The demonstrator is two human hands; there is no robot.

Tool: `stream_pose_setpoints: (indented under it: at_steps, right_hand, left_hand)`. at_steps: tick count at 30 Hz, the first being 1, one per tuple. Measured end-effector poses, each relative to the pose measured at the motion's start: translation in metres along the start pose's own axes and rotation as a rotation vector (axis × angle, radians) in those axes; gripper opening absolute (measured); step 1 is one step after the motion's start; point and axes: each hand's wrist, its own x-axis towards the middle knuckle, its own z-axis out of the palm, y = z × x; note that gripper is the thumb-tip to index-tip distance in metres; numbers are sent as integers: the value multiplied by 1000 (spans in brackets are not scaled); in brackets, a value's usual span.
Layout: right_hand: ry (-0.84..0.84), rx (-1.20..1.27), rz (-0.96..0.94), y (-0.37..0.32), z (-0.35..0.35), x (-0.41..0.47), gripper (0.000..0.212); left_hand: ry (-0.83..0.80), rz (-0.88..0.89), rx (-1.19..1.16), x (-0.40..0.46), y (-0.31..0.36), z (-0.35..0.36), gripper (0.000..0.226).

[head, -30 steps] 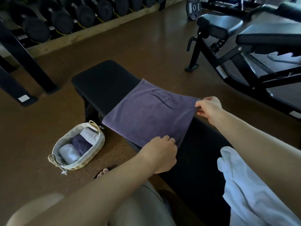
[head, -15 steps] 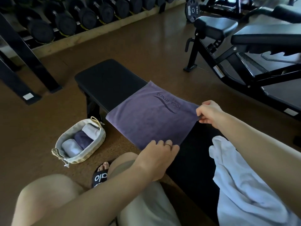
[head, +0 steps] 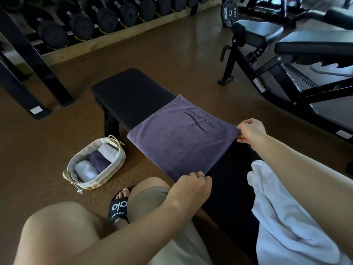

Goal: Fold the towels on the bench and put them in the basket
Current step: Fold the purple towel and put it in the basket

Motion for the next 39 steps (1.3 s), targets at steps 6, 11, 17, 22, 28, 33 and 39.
stream_pose_setpoints:
  at_steps: [6, 11, 17, 22, 28, 33, 39]
  right_hand:
    - [7, -107, -94, 0, -1, 0, 21]
    - [-20, -253, -174, -7, -7, -3, 24]
    - [-80, -96, -192, -55, 4, -12, 15]
    - [-326, 110, -74, -108, 35, -18, 25]
    - [-394, -16, -138, -138, 86, -1, 39]
    - [-319, -429, -322, -143, 129, 27, 18]
    - [-358, -519, -492, -149, 152, 43, 13]
  left_hand:
    - [10, -26, -9, -3, -4, 1, 16]
    - [112, -56, -162, -13, -10, -4, 16]
    - [286, -274, -554, -28, -58, -33, 30]
    - [352, -405, -707, -34, -116, -45, 27]
    - [336, -561, -942, -29, -183, -24, 29]
    - [283, -648, -989, -15, -219, 2, 37]
    - [280, -725, -930, 0, -240, 25, 31]
